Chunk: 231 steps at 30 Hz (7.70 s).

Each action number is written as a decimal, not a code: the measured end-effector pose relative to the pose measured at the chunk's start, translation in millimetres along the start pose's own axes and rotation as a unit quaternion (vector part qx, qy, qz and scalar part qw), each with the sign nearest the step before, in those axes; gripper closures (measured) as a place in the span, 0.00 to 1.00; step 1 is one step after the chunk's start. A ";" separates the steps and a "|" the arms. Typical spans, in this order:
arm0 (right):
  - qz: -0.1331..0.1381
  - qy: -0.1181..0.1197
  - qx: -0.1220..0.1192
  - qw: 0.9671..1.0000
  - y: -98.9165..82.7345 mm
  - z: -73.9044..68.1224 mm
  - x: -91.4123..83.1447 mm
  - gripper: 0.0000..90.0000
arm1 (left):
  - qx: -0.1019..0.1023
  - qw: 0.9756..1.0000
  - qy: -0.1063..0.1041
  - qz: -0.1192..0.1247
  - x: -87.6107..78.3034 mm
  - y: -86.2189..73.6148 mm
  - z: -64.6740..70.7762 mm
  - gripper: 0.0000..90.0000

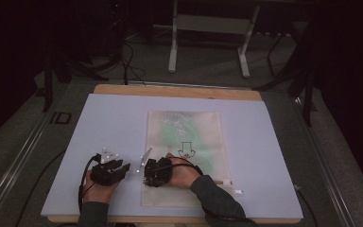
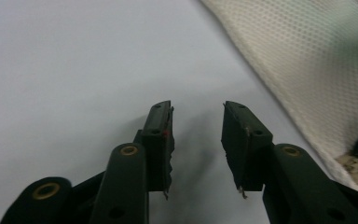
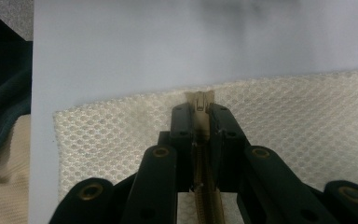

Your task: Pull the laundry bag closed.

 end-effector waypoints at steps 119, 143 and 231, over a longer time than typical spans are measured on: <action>-0.029 -0.023 -0.027 0.999 -25.4 -4.9 -16.3 0.91 | 0.044 0.992 -0.116 -0.032 15.2 1.1 47.4 0.99; -0.044 -0.024 -0.033 0.998 -34.7 -5.1 -22.8 0.91 | 0.043 0.992 -0.116 -0.033 15.0 1.2 47.4 0.99; -0.071 -0.024 -0.032 0.997 -59.8 -5.7 -39.7 0.91 | 0.044 0.992 -0.109 -0.035 14.9 1.7 48.9 0.99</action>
Point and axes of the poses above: each handheld gripper's, and its own axes: x roughly forward along the jaws, y roughly out of its top, z roughly to its right, the point moved 3 cm from there along x, roughly forward along the jaws, and after that the axes turned 2 degrees about z, right-handed, at the moved point
